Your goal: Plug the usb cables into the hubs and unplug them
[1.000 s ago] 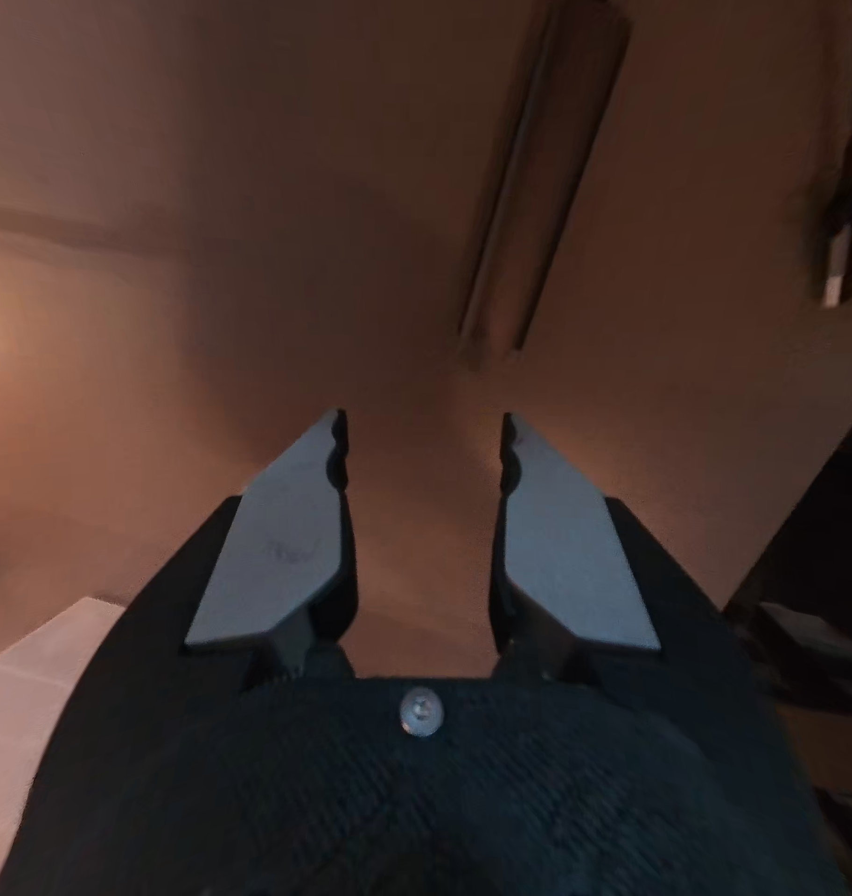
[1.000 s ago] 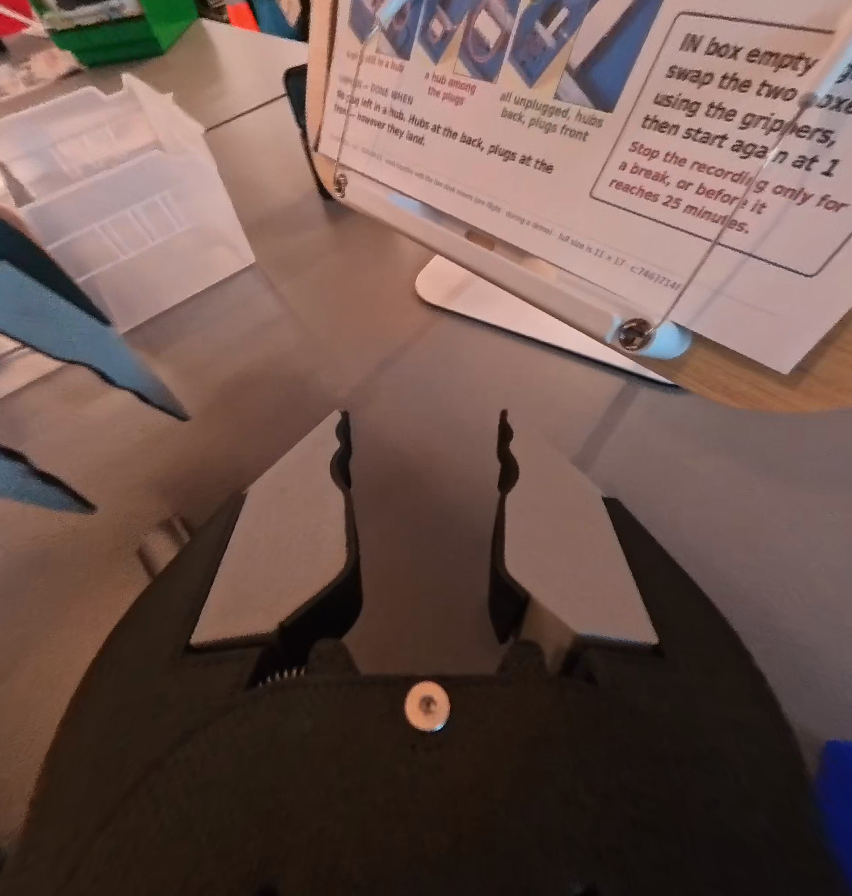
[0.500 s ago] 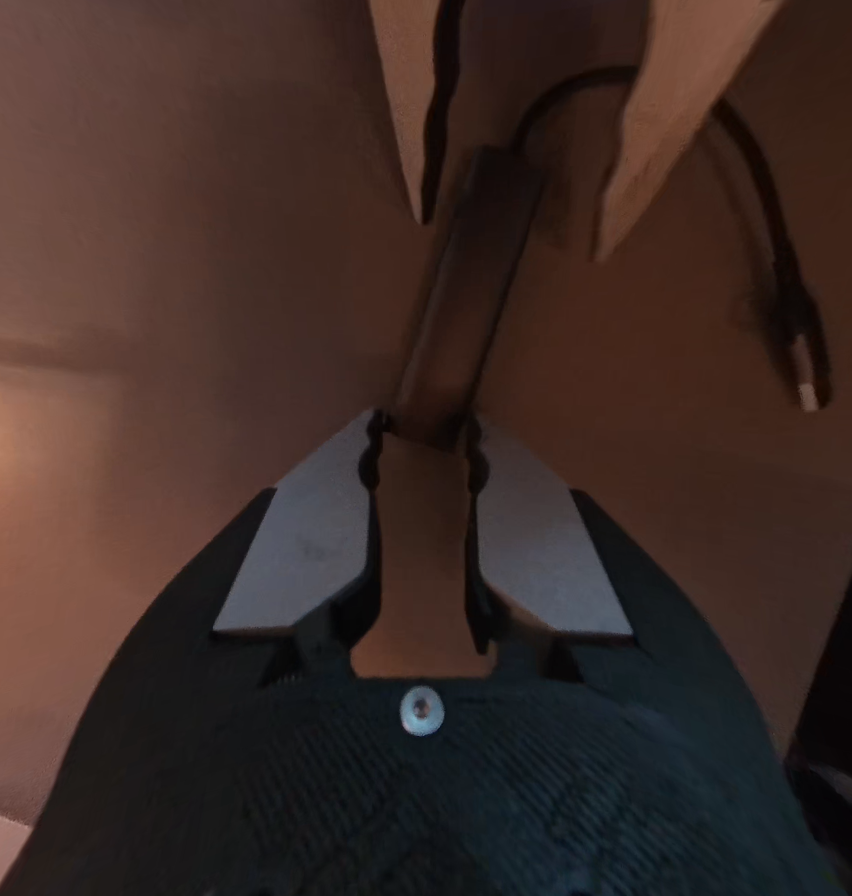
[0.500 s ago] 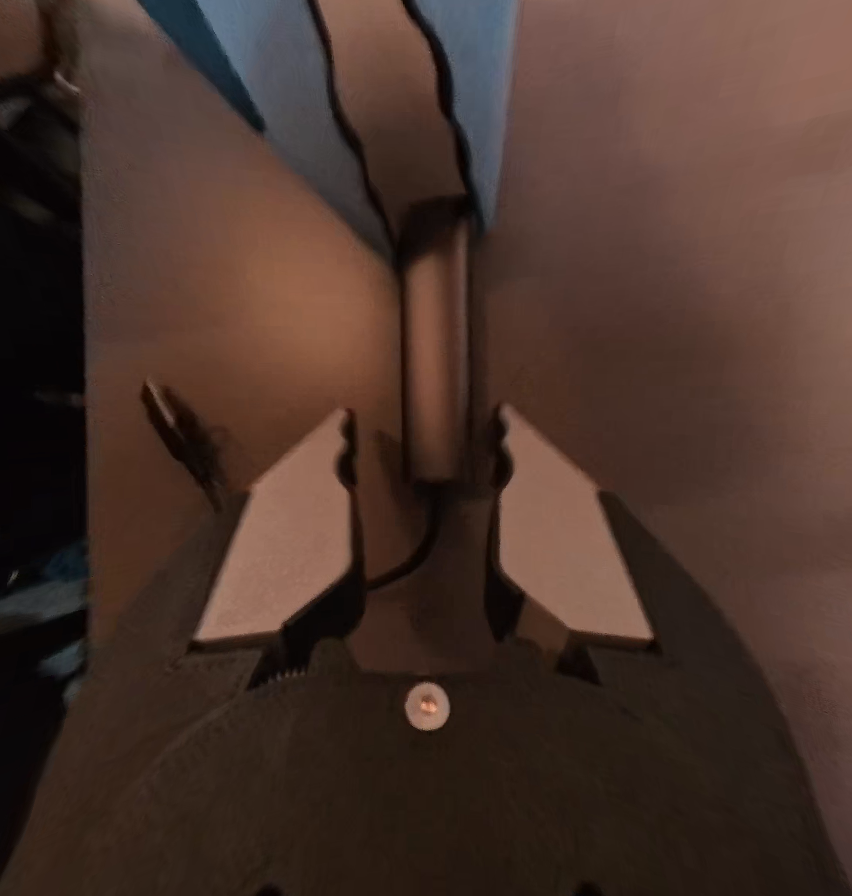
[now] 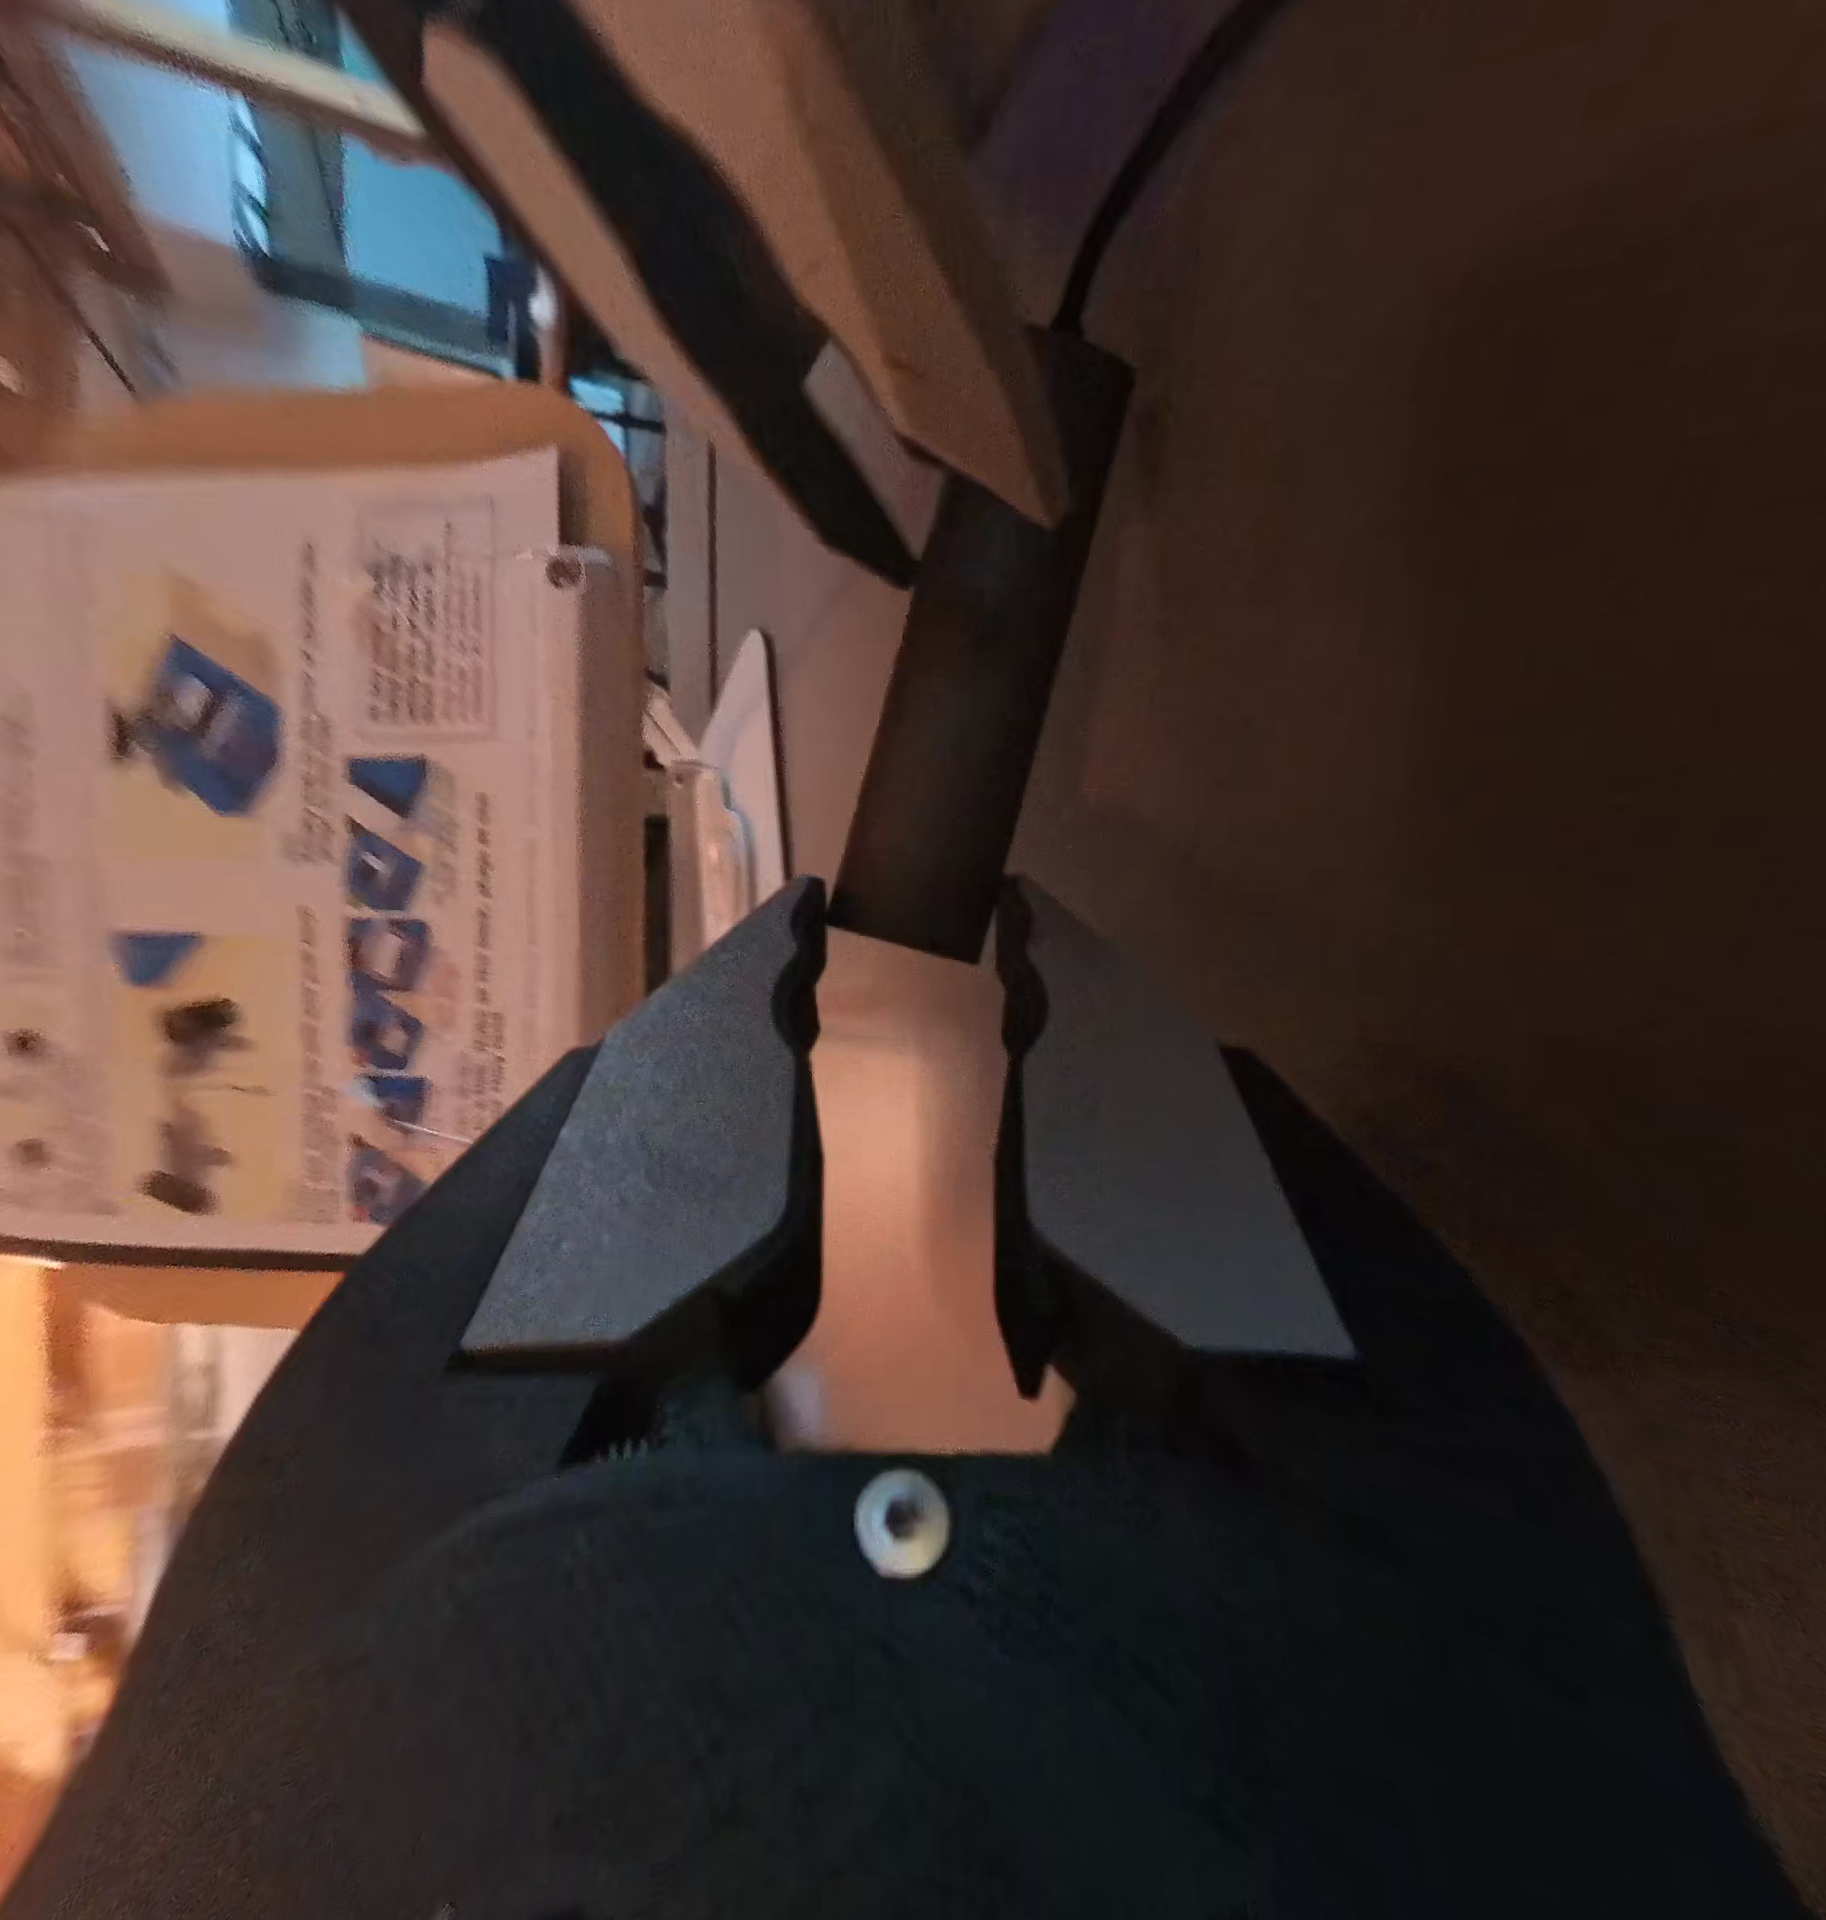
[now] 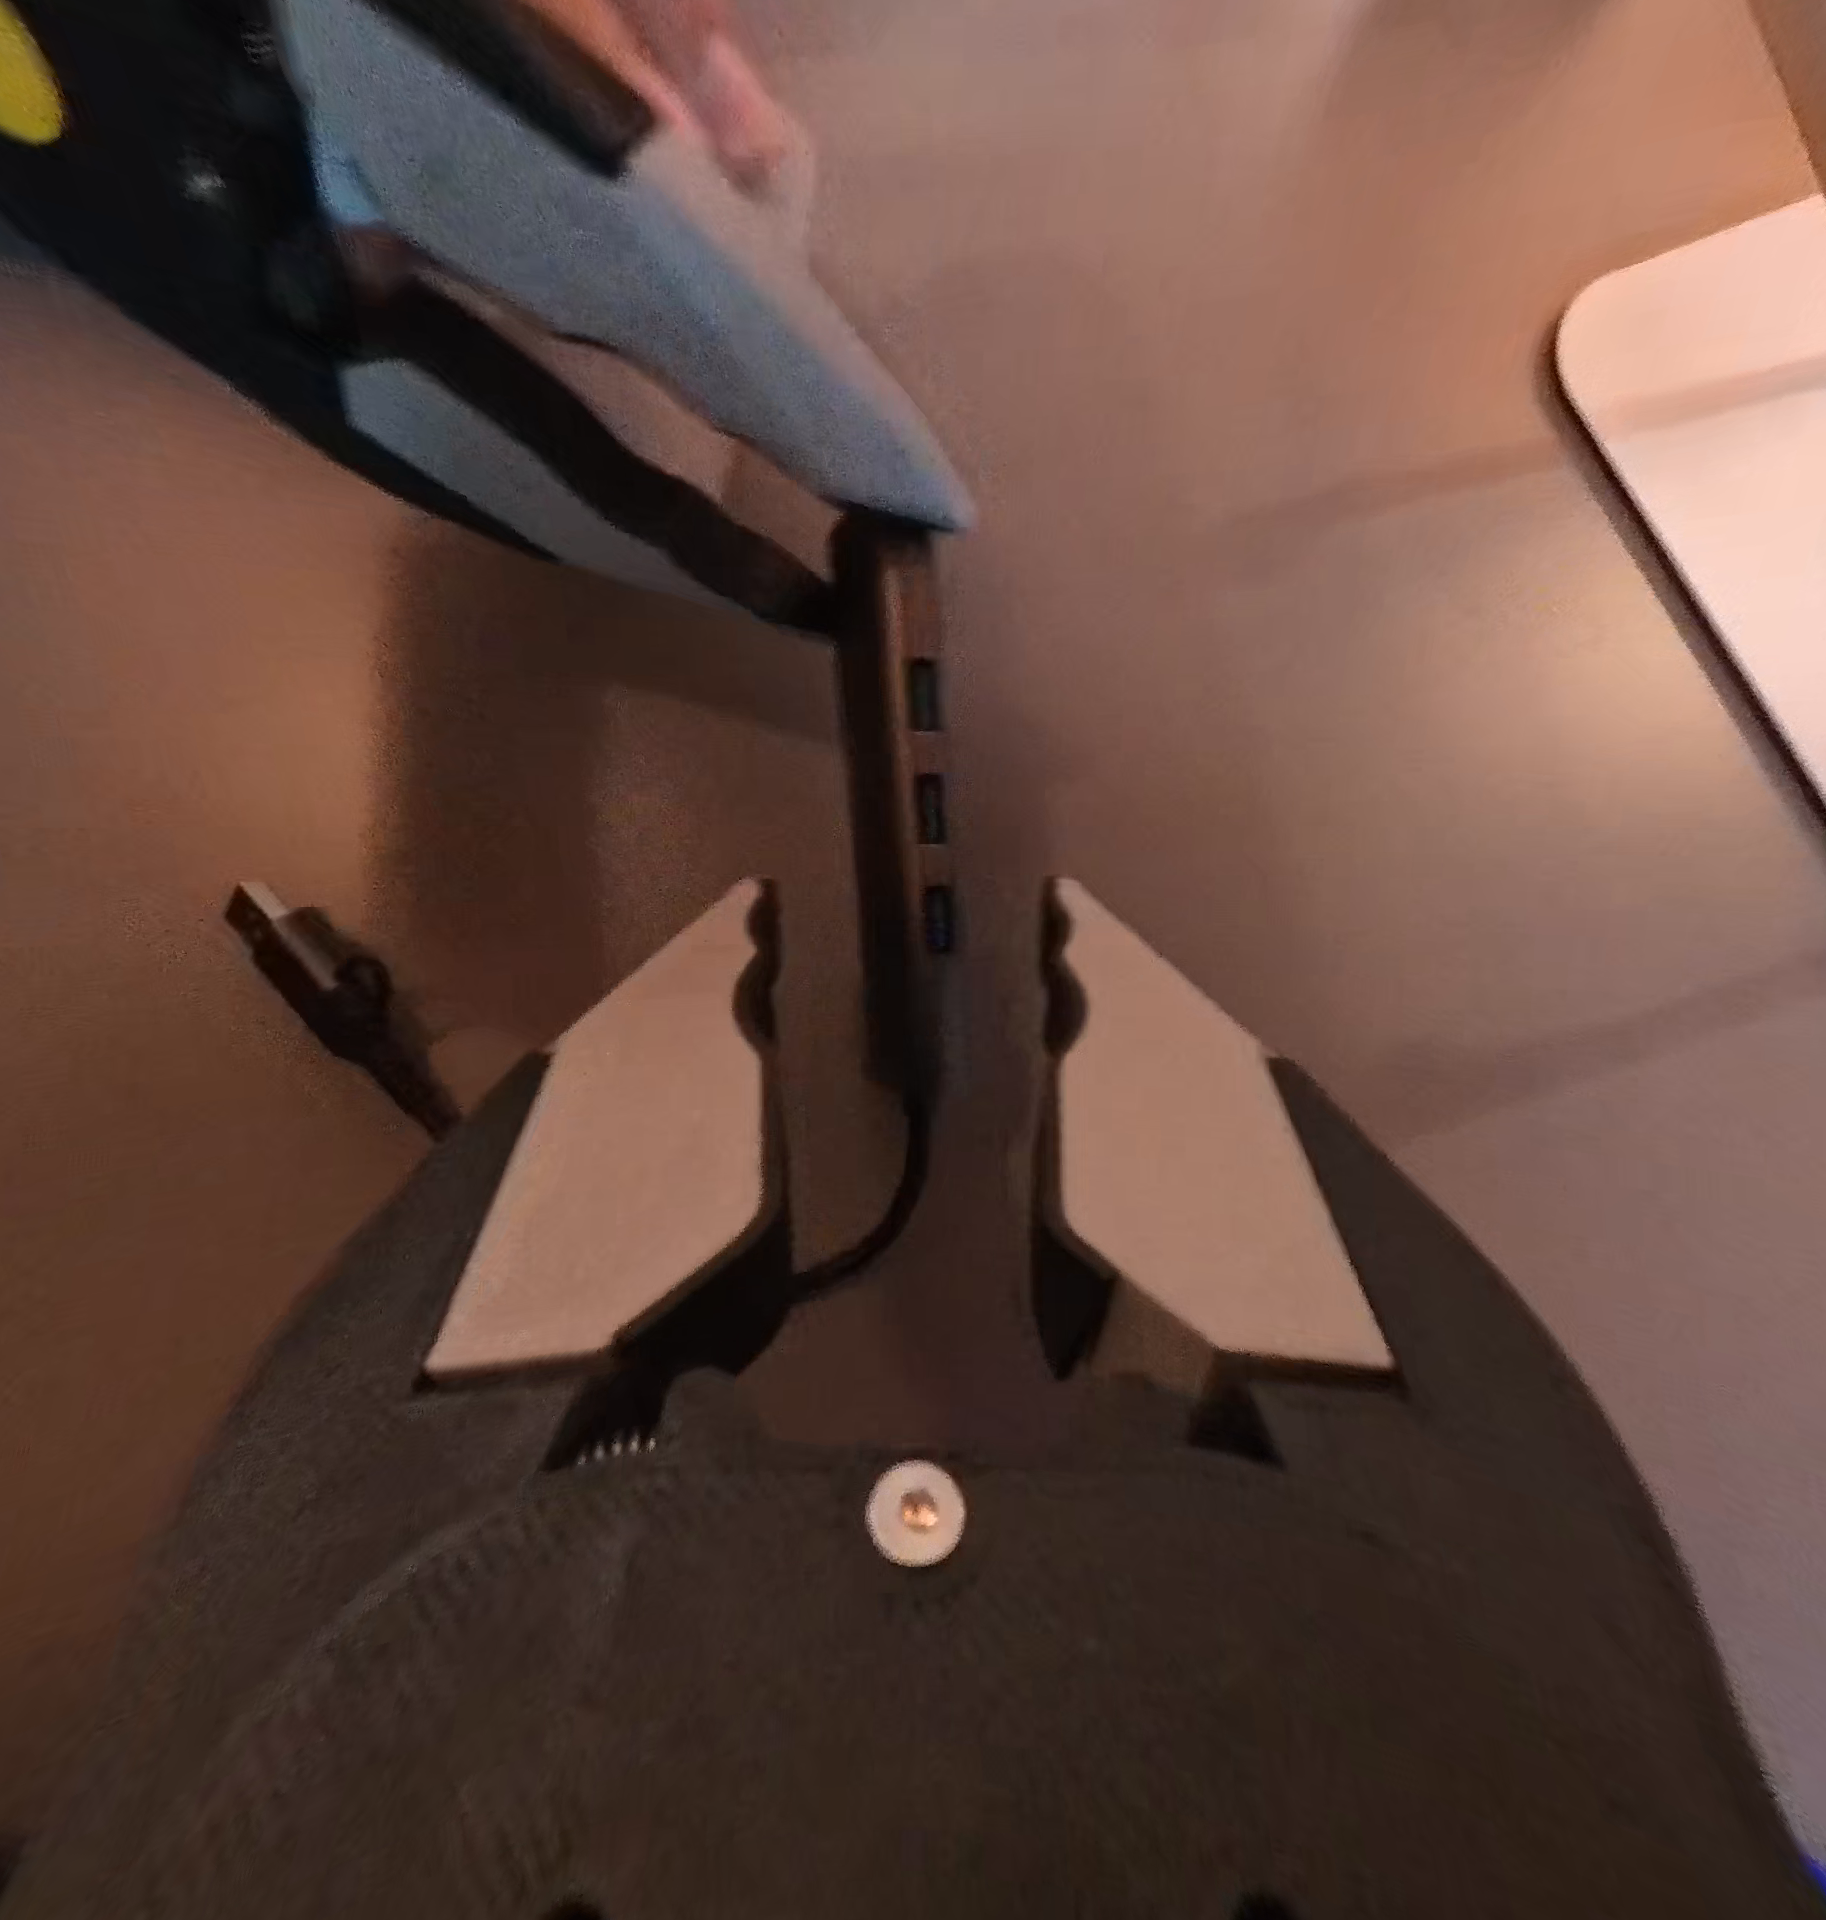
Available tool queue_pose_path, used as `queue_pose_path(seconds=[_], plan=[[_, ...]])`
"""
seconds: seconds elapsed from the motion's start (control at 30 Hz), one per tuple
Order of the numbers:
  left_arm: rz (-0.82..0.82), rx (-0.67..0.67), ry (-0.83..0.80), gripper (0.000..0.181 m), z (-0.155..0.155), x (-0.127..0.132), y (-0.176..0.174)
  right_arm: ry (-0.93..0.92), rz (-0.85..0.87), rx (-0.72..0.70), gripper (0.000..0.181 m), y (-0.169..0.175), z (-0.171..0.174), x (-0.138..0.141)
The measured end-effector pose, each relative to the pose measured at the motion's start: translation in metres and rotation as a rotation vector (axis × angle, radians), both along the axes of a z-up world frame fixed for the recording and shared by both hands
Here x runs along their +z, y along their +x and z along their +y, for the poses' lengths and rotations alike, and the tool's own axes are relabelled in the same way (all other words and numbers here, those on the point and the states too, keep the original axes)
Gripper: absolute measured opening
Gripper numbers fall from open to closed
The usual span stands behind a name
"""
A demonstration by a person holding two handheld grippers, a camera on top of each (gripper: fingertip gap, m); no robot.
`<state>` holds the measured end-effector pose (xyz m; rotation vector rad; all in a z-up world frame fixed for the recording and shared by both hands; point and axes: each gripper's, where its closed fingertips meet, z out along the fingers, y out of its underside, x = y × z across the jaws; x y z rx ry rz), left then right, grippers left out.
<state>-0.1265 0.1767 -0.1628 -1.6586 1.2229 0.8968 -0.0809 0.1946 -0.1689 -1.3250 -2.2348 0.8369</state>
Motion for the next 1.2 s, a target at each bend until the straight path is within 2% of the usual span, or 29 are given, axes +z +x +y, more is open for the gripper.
queue_pose_path(seconds=[0.07,0.13,0.17,0.23,0.33,0.43,0.57,0.63,0.67,0.8,0.87,0.97,1.1,1.17,1.2], plan=[[0.040,-0.035,0.049,0.031,-0.001,0.007,0.004,-0.003,-0.017,-0.044,0.066,-0.001,0.009,-0.003],[0.020,-0.050,0.092,0.031,-0.002,0.017,0.005,-0.056,-0.037,-0.020,0.064,0.002,0.004,-0.006],[0.023,-0.066,0.117,0.031,-0.004,0.023,0.007,-0.067,-0.044,-0.005,0.057,0.002,0.000,-0.007],[0.042,-0.096,0.165,0.031,-0.008,0.032,0.011,-0.056,-0.044,0.052,0.016,0.003,-0.009,-0.008],[0.025,-0.071,0.208,0.031,-0.008,0.037,0.005,0.032,0.044,0.083,0.015,0.000,-0.012,0.003],[-0.201,-0.069,0.295,0.028,-0.007,0.048,-0.001,0.127,0.172,0.011,0.013,-0.010,0.003,0.025],[-0.560,-0.055,0.275,0.035,-0.014,0.067,-0.011,0.386,0.426,-0.171,0.013,-0.022,0.037,0.072],[-0.648,-0.043,0.280,0.039,-0.016,0.074,-0.016,0.560,0.545,-0.302,0.013,-0.024,0.052,0.101],[-0.665,-0.033,0.291,0.039,-0.016,0.076,-0.019,0.620,0.575,-0.299,0.012,-0.025,0.049,0.107],[-0.711,0.002,0.248,0.051,-0.012,0.067,-0.024,0.902,0.520,-0.134,0.012,-0.035,0.022,0.086],[-0.699,0.017,0.236,0.055,-0.011,0.063,-0.027,0.970,0.446,-0.031,0.012,-0.039,0.010,0.064],[-0.636,0.001,0.191,0.059,-0.011,0.051,-0.026,0.926,0.333,0.070,0.012,-0.039,-0.002,0.031],[-0.515,-0.054,0.034,0.020,-0.014,0.017,-0.011,0.762,0.284,0.115,0.013,-0.033,-0.011,0.017],[-0.477,-0.082,-0.040,0.015,-0.016,0.004,-0.003,0.629,0.234,0.136,0.018,-0.027,-0.016,0.008],[-0.467,-0.089,-0.078,0.015,-0.018,-0.002,0.000,0.565,0.200,0.140,0.029,-0.023,-0.017,0.003]])
